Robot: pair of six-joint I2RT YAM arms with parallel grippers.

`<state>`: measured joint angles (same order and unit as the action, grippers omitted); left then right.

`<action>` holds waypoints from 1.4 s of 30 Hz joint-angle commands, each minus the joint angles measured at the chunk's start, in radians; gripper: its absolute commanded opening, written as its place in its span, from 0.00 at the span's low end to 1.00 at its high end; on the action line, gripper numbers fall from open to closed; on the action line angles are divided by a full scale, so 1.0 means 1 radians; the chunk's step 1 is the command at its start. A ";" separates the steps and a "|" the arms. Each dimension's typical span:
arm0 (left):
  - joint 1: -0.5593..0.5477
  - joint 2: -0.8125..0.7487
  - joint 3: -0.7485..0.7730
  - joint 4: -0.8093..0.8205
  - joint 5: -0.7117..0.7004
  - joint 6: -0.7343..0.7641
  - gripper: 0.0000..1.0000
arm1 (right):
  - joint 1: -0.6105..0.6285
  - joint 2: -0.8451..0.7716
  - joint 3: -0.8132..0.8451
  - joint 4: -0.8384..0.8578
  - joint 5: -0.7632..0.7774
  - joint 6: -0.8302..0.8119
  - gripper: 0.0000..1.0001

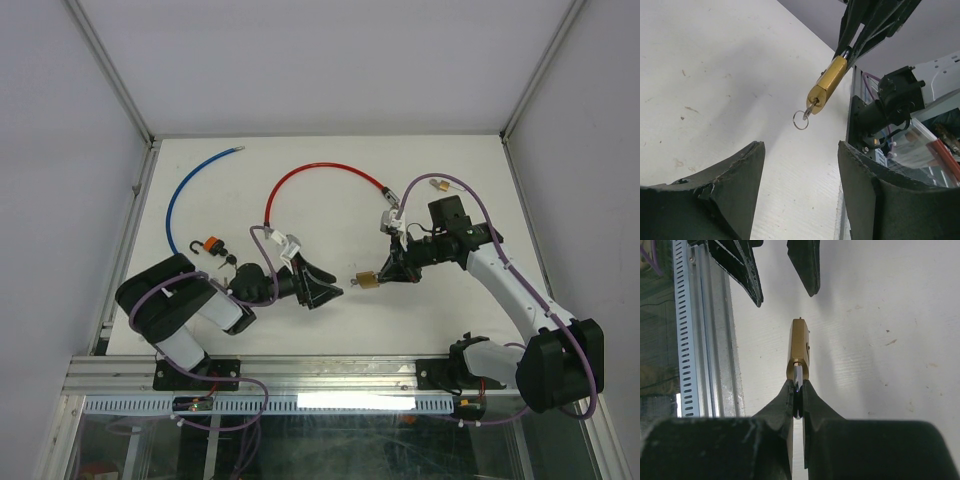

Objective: Lock with the key
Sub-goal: Place the lock at the center of the board.

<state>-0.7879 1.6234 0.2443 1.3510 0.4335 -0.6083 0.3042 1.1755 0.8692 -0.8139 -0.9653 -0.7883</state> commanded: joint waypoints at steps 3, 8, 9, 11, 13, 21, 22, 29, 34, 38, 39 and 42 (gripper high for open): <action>-0.032 0.073 0.046 0.204 0.015 0.114 0.59 | -0.004 -0.010 0.009 0.025 -0.075 -0.015 0.00; -0.053 0.088 0.094 0.142 0.002 0.166 0.55 | -0.004 -0.009 0.010 0.025 -0.076 -0.015 0.00; -0.055 0.087 0.103 0.126 -0.001 0.174 0.53 | -0.005 -0.009 0.010 0.025 -0.075 -0.015 0.00; -0.060 0.087 0.117 0.097 -0.008 0.186 0.49 | -0.004 -0.008 0.009 0.025 -0.077 -0.016 0.00; -0.062 0.087 0.130 0.070 -0.008 0.194 0.46 | -0.005 -0.008 0.010 0.025 -0.077 -0.017 0.00; -0.070 0.111 0.153 0.071 0.031 0.217 0.41 | -0.004 -0.008 0.009 0.023 -0.079 -0.018 0.00; -0.070 0.114 0.156 0.072 0.036 0.217 0.40 | -0.004 -0.008 0.010 0.022 -0.080 -0.018 0.00; -0.073 0.125 0.174 0.064 0.061 0.223 0.31 | -0.005 -0.006 0.010 0.020 -0.082 -0.019 0.00; -0.075 0.131 0.173 0.079 0.090 0.228 0.13 | -0.003 -0.005 0.010 0.018 -0.084 -0.021 0.00; -0.074 0.137 0.161 0.111 0.122 0.248 0.00 | -0.003 -0.007 0.011 0.015 -0.084 -0.023 0.00; -0.074 0.138 0.155 0.121 0.132 0.265 0.00 | -0.004 -0.007 0.011 0.015 -0.084 -0.023 0.00; -0.072 0.119 0.123 0.111 0.129 0.322 0.00 | -0.005 -0.008 0.014 0.012 -0.081 -0.024 0.00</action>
<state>-0.8516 1.7561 0.3939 1.4017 0.5289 -0.3752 0.3031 1.1774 0.8692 -0.8303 -0.9756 -0.7986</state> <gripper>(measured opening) 0.015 0.063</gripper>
